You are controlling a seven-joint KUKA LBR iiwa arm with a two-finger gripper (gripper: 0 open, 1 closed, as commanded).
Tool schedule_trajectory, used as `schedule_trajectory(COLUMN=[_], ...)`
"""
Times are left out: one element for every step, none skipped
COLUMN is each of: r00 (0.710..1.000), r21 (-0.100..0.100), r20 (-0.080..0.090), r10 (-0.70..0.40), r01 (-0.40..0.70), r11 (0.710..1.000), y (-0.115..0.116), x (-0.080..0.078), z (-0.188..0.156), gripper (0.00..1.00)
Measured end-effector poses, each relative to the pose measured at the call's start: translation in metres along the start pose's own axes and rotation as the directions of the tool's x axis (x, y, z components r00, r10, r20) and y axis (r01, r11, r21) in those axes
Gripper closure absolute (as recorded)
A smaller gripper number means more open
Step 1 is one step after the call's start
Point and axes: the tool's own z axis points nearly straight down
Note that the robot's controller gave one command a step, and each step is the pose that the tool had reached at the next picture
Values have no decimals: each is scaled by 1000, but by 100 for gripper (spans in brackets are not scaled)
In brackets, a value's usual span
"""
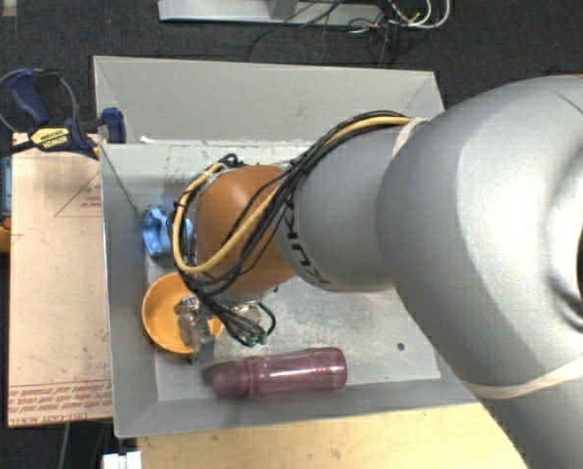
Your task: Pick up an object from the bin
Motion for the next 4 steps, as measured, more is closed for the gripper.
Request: schedule_trajectory(r00=[1000, 1000, 1000, 1000], r21=[0, 0, 0, 0], r20=[0, 0, 0, 0], r10=[0, 0, 0, 0], r01=[0, 0, 0, 0], r11=[1000, 1000, 1000, 1000], y=[0, 0, 0, 0], x=[0, 0, 0, 0], z=[0, 0, 0, 0], gripper=[100, 100, 100, 100])
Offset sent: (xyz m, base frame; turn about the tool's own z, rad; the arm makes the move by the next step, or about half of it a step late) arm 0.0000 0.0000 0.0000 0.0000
